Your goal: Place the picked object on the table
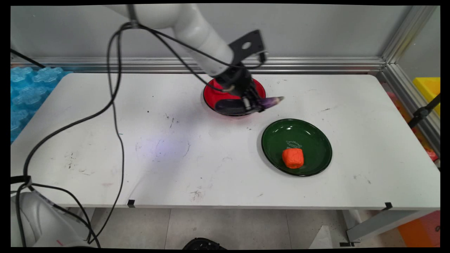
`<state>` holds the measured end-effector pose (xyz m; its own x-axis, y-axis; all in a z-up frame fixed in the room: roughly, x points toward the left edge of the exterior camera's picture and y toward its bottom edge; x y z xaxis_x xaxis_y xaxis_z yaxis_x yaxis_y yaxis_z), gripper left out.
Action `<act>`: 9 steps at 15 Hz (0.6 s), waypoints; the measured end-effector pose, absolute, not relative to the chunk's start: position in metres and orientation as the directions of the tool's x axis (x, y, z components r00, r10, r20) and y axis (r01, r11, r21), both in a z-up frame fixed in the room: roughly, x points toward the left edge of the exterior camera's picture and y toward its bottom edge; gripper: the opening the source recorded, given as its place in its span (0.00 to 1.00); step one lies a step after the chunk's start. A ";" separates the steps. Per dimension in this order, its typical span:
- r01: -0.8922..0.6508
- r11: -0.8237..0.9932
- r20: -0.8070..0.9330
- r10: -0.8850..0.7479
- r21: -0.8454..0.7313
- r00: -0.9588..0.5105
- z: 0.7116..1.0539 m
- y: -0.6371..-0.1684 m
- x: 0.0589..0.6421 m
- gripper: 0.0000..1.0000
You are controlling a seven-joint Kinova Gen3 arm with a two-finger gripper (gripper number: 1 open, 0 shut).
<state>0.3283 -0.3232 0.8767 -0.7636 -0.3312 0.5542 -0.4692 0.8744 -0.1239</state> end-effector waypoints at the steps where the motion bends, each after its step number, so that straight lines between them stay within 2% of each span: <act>1: -0.474 0.872 0.553 -0.338 -0.120 -0.762 0.877 -0.321 0.336 0.00; 5: -0.495 0.863 0.548 -0.366 -0.102 -0.752 0.872 -0.312 0.369 0.00; 9: -0.505 0.859 0.539 -0.386 -0.087 -0.749 0.853 -0.306 0.397 0.00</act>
